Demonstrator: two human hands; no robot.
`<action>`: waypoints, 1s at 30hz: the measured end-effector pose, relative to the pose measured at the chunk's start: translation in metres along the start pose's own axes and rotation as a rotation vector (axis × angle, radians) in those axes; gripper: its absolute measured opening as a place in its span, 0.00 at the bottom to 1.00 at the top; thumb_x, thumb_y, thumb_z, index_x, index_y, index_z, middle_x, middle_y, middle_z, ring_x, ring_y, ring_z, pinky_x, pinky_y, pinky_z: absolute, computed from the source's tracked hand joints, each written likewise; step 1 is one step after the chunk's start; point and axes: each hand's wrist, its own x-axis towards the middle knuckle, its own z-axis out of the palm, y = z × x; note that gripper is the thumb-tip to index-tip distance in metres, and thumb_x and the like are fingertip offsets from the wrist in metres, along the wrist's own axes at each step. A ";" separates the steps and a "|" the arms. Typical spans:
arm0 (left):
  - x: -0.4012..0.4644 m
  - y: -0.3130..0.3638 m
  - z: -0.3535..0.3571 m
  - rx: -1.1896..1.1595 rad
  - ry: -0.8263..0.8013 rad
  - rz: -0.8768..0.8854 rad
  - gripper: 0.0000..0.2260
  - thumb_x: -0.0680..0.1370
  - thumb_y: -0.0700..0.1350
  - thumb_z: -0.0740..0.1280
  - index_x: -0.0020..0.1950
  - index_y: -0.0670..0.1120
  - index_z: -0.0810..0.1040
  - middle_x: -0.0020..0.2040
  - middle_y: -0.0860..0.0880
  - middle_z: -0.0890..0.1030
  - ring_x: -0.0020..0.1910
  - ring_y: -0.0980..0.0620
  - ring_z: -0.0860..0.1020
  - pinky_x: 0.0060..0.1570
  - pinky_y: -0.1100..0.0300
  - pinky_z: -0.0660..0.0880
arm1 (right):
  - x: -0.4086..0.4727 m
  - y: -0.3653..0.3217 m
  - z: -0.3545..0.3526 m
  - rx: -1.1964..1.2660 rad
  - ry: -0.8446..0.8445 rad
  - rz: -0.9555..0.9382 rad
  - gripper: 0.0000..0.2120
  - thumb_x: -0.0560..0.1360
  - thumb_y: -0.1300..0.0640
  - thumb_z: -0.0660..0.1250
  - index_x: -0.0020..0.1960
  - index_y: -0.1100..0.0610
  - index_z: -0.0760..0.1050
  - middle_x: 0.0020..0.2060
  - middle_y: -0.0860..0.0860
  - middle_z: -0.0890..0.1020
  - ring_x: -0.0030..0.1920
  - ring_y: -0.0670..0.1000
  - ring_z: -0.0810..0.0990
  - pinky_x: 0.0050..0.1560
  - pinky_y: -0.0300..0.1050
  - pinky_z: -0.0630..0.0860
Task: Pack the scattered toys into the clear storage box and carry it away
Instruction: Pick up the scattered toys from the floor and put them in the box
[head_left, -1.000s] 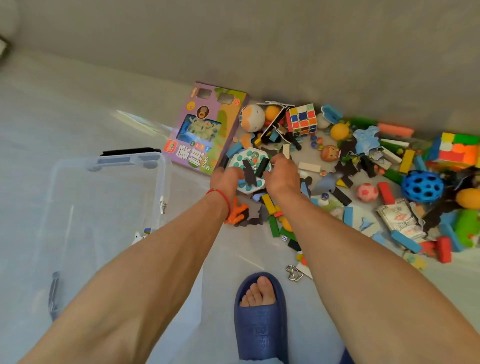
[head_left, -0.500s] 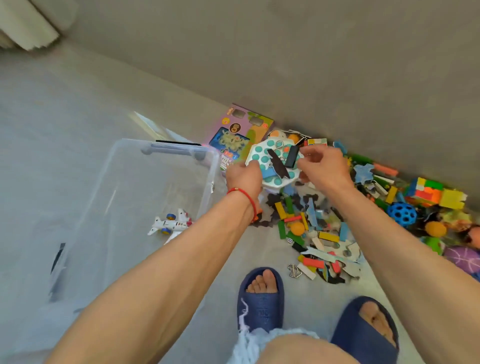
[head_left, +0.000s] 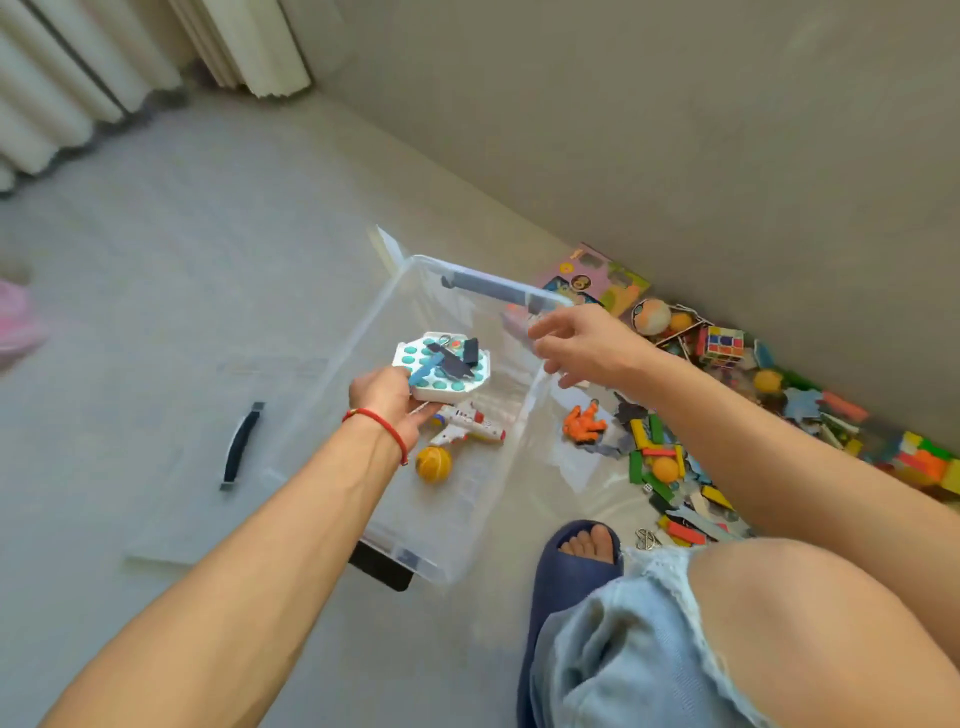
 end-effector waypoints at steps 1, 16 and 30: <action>0.007 -0.004 -0.010 -0.001 0.043 -0.015 0.14 0.77 0.29 0.56 0.59 0.38 0.74 0.43 0.38 0.81 0.37 0.41 0.82 0.21 0.50 0.78 | -0.003 0.001 0.003 -0.052 -0.042 -0.008 0.14 0.79 0.58 0.64 0.63 0.57 0.78 0.51 0.53 0.82 0.50 0.55 0.84 0.49 0.51 0.84; 0.074 -0.055 0.001 0.175 -0.016 -0.269 0.18 0.82 0.42 0.57 0.71 0.40 0.69 0.68 0.38 0.74 0.66 0.37 0.74 0.66 0.41 0.71 | -0.050 0.041 -0.031 -0.549 -0.123 -0.129 0.13 0.80 0.53 0.62 0.62 0.49 0.78 0.58 0.46 0.81 0.54 0.47 0.80 0.54 0.44 0.77; -0.075 -0.092 0.106 0.700 -0.458 0.669 0.10 0.74 0.37 0.63 0.45 0.51 0.79 0.44 0.50 0.83 0.46 0.50 0.82 0.46 0.56 0.81 | -0.059 0.104 -0.106 -0.681 -0.185 0.003 0.12 0.80 0.50 0.61 0.62 0.48 0.77 0.57 0.46 0.81 0.52 0.48 0.80 0.52 0.47 0.78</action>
